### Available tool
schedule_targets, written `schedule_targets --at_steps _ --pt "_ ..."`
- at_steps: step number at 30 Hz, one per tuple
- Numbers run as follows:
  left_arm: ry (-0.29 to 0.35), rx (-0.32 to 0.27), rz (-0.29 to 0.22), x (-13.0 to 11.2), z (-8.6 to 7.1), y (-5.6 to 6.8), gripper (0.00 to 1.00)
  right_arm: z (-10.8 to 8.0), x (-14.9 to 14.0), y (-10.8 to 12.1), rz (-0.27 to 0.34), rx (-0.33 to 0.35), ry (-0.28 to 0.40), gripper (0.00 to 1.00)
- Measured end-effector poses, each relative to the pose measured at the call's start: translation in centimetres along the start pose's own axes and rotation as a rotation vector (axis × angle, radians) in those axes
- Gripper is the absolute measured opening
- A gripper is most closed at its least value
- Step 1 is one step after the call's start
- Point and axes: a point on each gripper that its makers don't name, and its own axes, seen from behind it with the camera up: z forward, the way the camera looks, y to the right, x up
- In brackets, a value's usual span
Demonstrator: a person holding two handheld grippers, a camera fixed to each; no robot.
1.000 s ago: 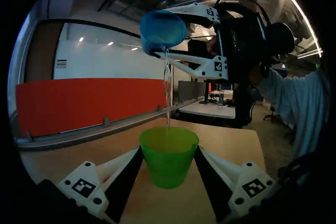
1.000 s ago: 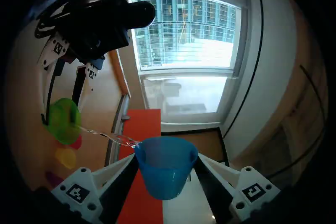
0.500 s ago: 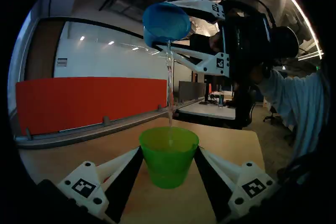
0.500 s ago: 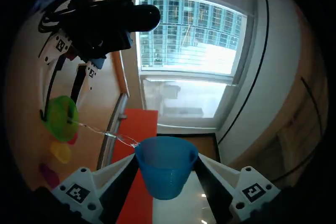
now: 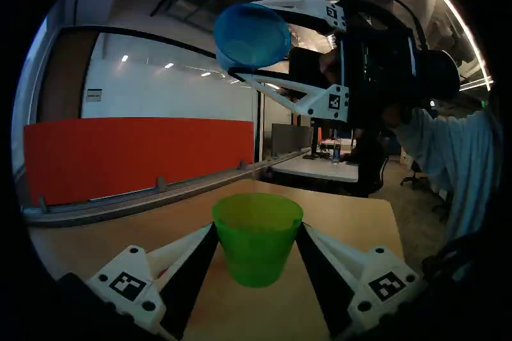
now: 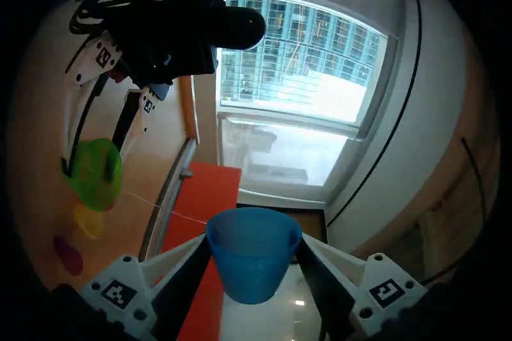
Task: Pour water
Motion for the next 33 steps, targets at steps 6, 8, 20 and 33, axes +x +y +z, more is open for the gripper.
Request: schedule_targets --at_steps 6,8,20,33 --pt "0.003 0.001 0.002 0.2 0.0 0.0 0.84 -0.2 0.0 0.1 0.022 0.002 0.003 0.90" --pt "0.003 0.002 0.001 0.2 0.0 0.0 0.84 -0.2 0.0 0.1 0.034 0.002 0.003 0.90" --pt "0.014 0.009 0.009 0.8 -0.4 0.0 0.84 -0.8 -1.1 -1.0 0.360 0.019 -0.011 0.90" --pt "0.018 0.023 0.015 1.1 -0.5 -0.4 0.84 -2.3 1.2 -1.3 0.941 0.029 0.041 0.90"
